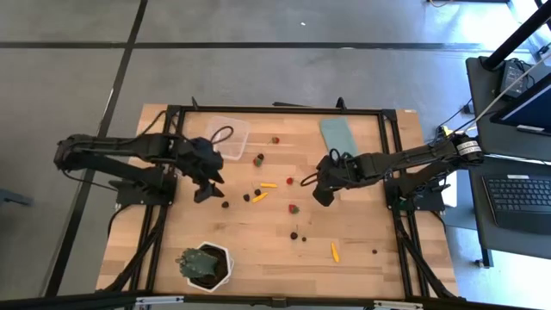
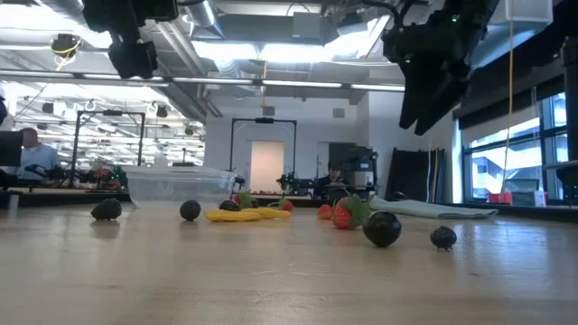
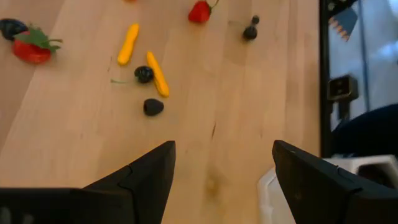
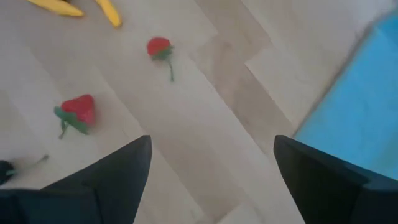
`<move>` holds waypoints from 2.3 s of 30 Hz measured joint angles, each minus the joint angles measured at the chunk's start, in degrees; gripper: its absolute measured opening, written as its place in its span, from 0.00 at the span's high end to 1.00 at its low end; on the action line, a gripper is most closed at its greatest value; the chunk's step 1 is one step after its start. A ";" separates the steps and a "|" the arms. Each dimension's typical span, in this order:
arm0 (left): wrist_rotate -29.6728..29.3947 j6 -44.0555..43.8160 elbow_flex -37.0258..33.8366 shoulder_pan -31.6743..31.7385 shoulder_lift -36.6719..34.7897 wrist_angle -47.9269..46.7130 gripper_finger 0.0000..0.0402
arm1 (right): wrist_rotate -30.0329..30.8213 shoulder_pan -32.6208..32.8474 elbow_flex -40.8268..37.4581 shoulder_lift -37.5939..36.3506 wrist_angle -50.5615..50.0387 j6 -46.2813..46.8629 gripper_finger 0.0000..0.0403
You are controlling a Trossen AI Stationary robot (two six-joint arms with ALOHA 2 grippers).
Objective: Pick and placing Produce into tupperware
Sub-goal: Put the blackberry into the transparent bin
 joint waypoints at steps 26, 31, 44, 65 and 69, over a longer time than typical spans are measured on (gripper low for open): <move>-15.90 -2.74 -0.07 -14.76 20.54 -0.20 0.35 | -7.55 6.03 0.02 0.00 9.34 -18.20 0.16; -16.44 -2.73 -0.07 -14.76 20.54 -0.32 0.35 | -5.60 8.17 0.02 0.00 12.00 -20.23 0.16; -17.48 -2.80 -3.22 -14.32 21.36 -0.20 0.35 | -1.15 8.39 0.02 0.00 15.28 -18.63 0.16; -21.93 -6.86 -12.85 -14.69 21.57 12.90 0.36 | 1.53 8.35 0.02 0.00 15.84 -17.54 0.16; -22.09 -6.86 -14.51 -14.69 21.58 16.12 0.36 | 1.55 8.33 0.02 0.00 15.84 -17.54 0.16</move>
